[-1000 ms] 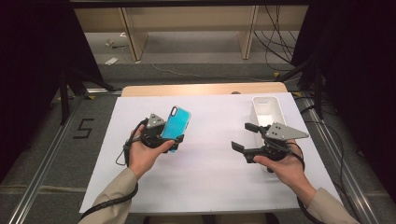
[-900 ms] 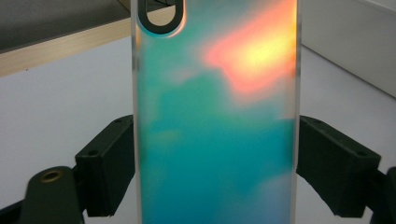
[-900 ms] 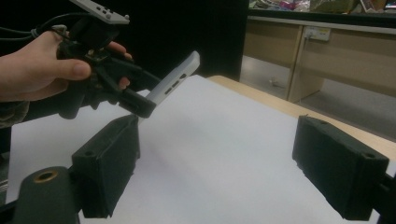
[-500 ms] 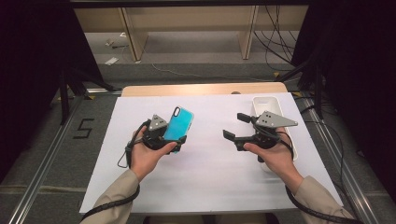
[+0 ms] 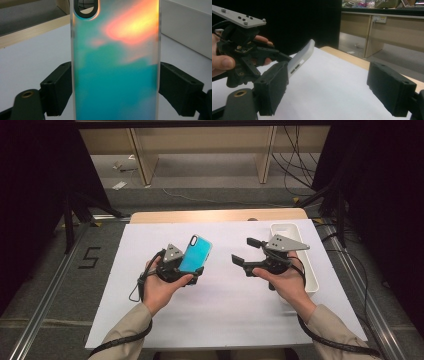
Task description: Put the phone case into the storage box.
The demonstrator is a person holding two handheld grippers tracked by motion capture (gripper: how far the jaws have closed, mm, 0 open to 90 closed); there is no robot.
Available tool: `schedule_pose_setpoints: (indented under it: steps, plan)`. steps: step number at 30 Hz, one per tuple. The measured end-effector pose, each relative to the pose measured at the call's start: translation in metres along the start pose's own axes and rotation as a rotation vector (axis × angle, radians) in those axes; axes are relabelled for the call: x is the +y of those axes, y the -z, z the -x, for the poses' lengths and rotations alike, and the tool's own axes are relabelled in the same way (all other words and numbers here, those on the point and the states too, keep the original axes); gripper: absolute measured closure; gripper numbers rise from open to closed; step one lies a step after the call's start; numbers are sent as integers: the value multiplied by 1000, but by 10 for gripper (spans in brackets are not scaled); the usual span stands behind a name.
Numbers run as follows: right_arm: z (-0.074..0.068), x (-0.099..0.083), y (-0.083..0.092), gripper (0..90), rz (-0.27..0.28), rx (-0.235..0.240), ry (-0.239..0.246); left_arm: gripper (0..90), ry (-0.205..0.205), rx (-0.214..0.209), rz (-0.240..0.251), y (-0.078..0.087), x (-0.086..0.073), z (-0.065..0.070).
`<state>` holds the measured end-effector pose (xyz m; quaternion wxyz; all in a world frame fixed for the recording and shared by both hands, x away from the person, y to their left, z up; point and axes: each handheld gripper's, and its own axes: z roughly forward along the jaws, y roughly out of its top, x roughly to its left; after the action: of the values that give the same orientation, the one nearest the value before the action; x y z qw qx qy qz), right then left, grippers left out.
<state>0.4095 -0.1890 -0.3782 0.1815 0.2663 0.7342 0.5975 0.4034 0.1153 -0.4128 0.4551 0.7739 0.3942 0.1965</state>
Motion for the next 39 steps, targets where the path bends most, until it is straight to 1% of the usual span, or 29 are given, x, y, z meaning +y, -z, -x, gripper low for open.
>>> schedule_pose_setpoints:
  steps: [5,17,25,28,33,39]
  plan:
    - [-1,0,-6,186,-11,4,-3,171,-8,-5,7,0,1,3]
    - [-5,3,-16,188,-10,15,-5,171,-24,-18,16,0,2,11]
    - [-7,4,-23,190,-13,22,-11,171,-40,-33,15,-3,2,20]
    - [-8,5,-26,191,-14,26,-12,171,-40,-40,15,-4,1,24]
    - [-11,6,-32,191,-16,30,-8,171,-57,-45,15,-6,0,30]
    - [-13,5,-37,192,-22,32,-15,171,-71,-62,3,-9,-1,38]
